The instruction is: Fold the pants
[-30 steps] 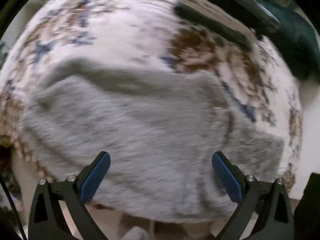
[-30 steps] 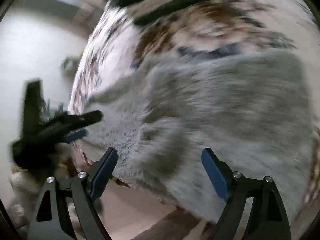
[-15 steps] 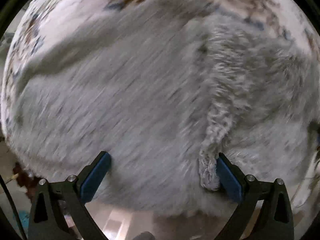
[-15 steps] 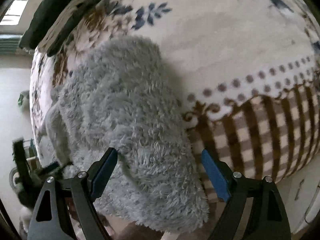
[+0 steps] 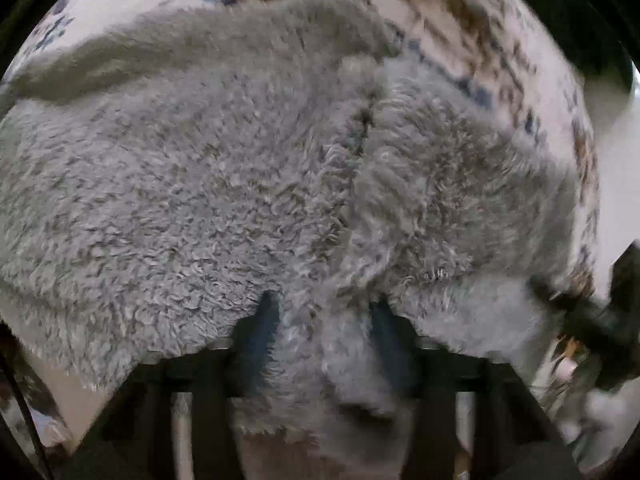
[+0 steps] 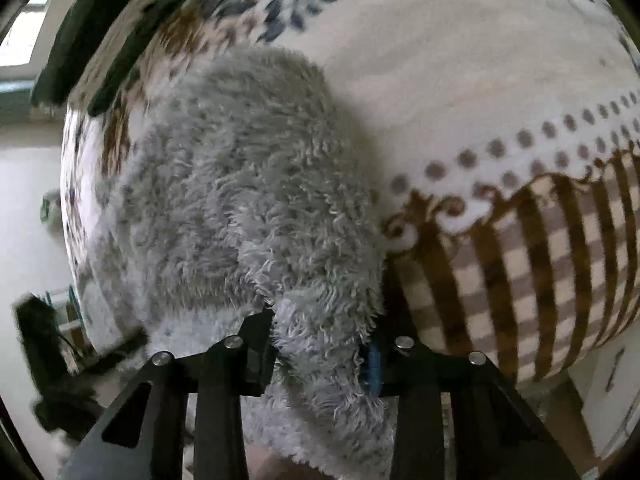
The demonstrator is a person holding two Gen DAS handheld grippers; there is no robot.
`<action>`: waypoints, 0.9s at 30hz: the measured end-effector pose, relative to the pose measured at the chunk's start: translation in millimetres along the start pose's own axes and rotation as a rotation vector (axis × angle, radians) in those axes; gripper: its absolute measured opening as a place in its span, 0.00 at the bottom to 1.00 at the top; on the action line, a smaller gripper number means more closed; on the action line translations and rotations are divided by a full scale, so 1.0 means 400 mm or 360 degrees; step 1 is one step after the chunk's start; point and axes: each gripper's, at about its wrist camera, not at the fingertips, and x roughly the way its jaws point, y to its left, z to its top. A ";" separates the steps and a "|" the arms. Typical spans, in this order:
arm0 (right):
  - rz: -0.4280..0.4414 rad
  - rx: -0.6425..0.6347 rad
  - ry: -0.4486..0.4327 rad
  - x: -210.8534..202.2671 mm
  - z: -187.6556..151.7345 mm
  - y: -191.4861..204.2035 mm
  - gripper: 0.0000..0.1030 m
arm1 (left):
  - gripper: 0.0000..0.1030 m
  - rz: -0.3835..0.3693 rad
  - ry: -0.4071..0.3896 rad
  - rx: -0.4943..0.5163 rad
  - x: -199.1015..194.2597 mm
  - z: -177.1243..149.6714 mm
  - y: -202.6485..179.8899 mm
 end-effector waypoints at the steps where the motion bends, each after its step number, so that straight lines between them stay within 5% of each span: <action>1: 0.0000 0.0003 -0.0023 -0.005 0.005 -0.003 0.33 | 0.40 0.0034 -0.0008 0.0034 0.009 -0.004 0.002; 5: 0.0061 0.0036 0.0060 0.011 0.017 -0.016 0.38 | 0.43 -0.0015 -0.0018 0.0028 0.000 -0.009 0.009; 9: 0.0062 0.0009 0.0057 -0.035 0.023 0.005 0.77 | 0.43 -0.0064 -0.0216 -0.0002 -0.101 -0.042 0.045; 13: -0.0037 -0.0095 -0.0049 -0.119 -0.003 0.066 0.86 | 0.96 -0.0178 -0.0433 -0.0193 -0.188 -0.084 0.150; 16: -0.0143 -0.0226 -0.0104 -0.135 -0.017 0.156 0.86 | 0.96 -0.0119 -0.0573 -0.0432 -0.231 -0.119 0.271; 19: -0.0176 -0.0323 -0.0092 -0.109 -0.029 0.238 0.86 | 0.96 -0.0182 -0.0683 -0.0784 -0.240 -0.161 0.425; 24: -0.0242 -0.0424 -0.0030 -0.014 -0.038 0.348 0.86 | 0.95 -0.0455 -0.0792 -0.1524 -0.168 -0.252 0.675; 27: -0.0286 -0.0436 0.0015 0.046 -0.036 0.385 0.86 | 0.94 -0.0528 -0.0856 -0.1734 -0.140 -0.263 0.742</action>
